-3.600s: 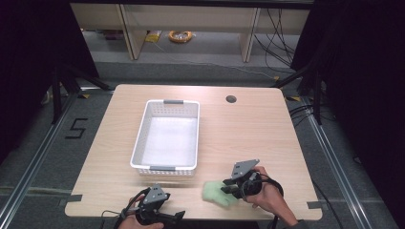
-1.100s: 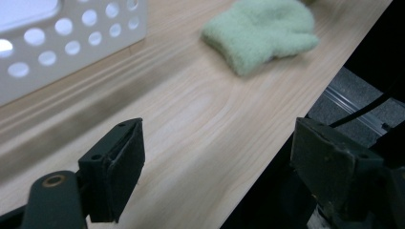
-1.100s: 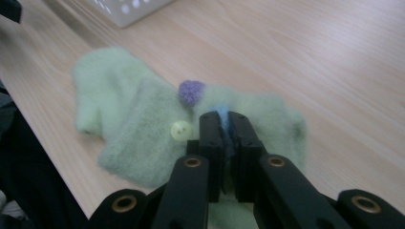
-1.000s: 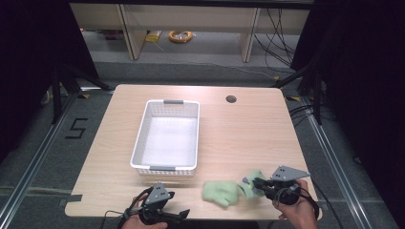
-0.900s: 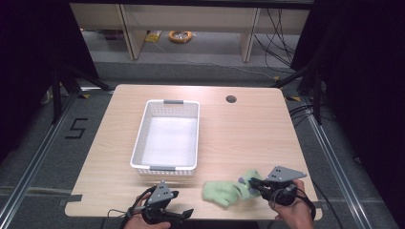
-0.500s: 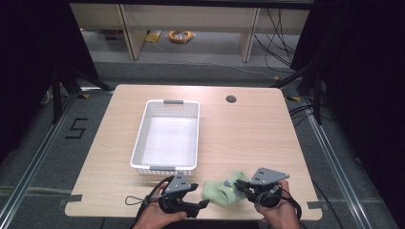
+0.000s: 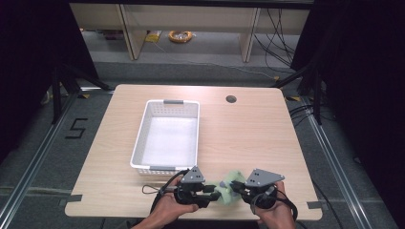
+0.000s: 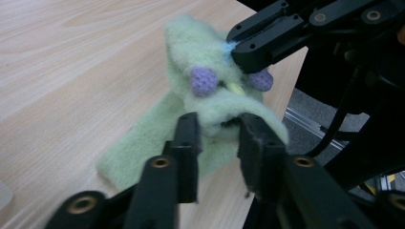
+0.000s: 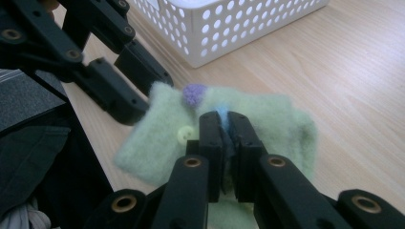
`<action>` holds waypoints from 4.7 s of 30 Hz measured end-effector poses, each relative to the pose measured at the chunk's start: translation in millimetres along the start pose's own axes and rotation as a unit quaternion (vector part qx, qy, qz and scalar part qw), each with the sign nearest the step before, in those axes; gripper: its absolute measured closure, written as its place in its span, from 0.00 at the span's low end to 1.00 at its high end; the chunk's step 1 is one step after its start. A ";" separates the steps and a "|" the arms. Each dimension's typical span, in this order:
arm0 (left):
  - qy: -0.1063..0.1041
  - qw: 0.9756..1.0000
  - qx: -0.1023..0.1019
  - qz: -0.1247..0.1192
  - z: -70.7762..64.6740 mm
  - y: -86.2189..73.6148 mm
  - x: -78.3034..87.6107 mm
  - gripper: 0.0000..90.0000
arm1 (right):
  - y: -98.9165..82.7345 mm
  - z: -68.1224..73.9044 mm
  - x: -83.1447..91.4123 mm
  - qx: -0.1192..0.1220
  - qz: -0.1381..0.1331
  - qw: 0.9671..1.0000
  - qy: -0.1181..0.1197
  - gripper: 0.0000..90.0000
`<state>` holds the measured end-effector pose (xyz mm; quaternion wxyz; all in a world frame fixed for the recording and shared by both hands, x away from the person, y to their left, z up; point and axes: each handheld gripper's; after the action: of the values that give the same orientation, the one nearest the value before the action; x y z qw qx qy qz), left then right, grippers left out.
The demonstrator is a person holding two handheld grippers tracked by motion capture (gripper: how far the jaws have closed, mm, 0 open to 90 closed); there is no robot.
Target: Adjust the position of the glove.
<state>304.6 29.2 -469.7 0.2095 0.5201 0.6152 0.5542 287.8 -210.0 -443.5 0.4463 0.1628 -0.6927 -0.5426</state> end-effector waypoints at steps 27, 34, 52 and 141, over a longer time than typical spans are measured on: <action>0.037 0.999 0.016 0.002 35.8 7.8 9.4 0.93 | -0.5 6.1 -18.9 -0.070 0.007 0.997 0.019 0.95; 0.042 0.998 0.030 -0.019 22.9 10.6 32.6 0.71 | 2.9 2.4 -18.7 -0.078 0.001 0.997 0.001 0.95; 0.034 0.999 0.041 0.010 9.6 -16.2 32.7 0.65 | -10.4 4.5 -51.1 -0.125 0.031 0.992 0.011 0.84; 0.067 0.993 0.080 0.052 30.6 -13.7 5.3 0.61 | -34.8 -26.5 -4.7 -0.156 0.060 0.986 0.008 0.63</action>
<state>322.6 50.2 -489.5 0.0962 0.5278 0.6429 0.5467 302.5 -235.2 -476.5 0.5031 0.0538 -0.6044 -0.6153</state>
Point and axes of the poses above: each handheld gripper's, and its own axes: x roughly backward along the jaws, y roughly out of its top, z roughly to its left, and after that the axes turned 14 degrees about -z, right-handed
